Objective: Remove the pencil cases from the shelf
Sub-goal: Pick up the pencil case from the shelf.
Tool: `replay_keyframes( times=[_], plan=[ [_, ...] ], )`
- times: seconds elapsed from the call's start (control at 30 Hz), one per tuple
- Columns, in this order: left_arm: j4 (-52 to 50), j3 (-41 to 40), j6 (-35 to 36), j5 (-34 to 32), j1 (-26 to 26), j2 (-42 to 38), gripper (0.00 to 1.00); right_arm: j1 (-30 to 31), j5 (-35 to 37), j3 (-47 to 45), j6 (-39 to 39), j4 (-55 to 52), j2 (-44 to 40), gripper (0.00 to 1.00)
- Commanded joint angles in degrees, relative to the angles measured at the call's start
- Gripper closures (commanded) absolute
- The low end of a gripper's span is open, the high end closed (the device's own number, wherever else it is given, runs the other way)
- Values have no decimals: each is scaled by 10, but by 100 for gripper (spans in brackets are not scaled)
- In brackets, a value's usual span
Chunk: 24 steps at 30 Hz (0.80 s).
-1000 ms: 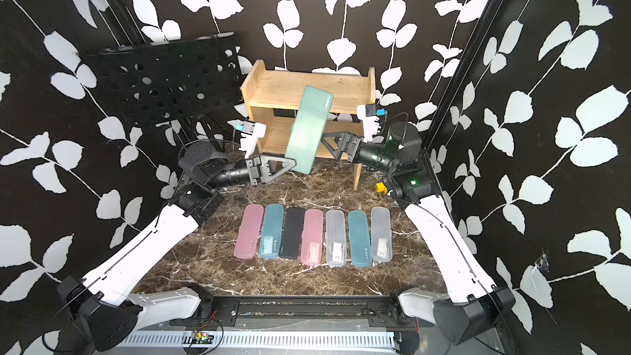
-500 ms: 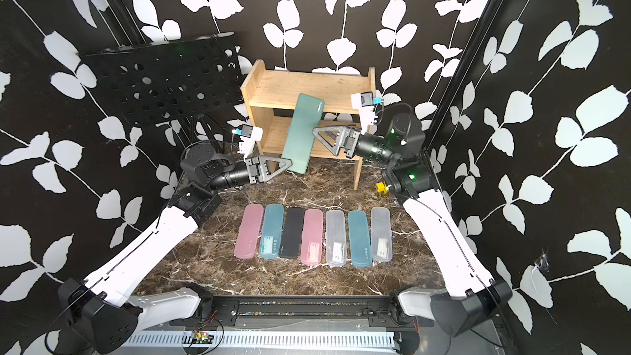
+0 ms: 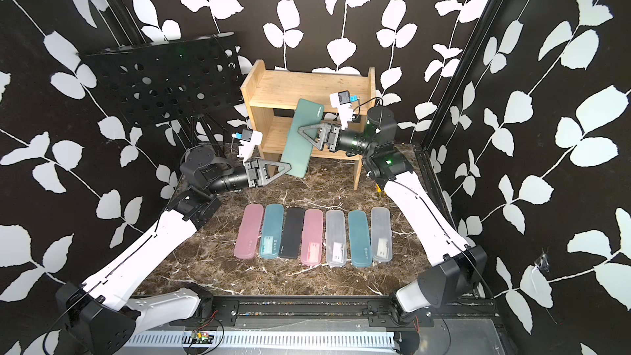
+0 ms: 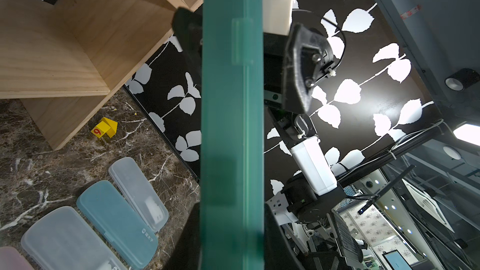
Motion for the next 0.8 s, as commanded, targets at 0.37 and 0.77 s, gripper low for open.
replay_keyframes(
  times=[0.37,0.77],
  plan=[
    [-27,-2,49,-14,1,-11,37,9,-21,3,-9,39,-16,94],
    [-204,-37,404,-344,-16,-130,1,22,161,20,-91,-219,-36,100]
  ],
)
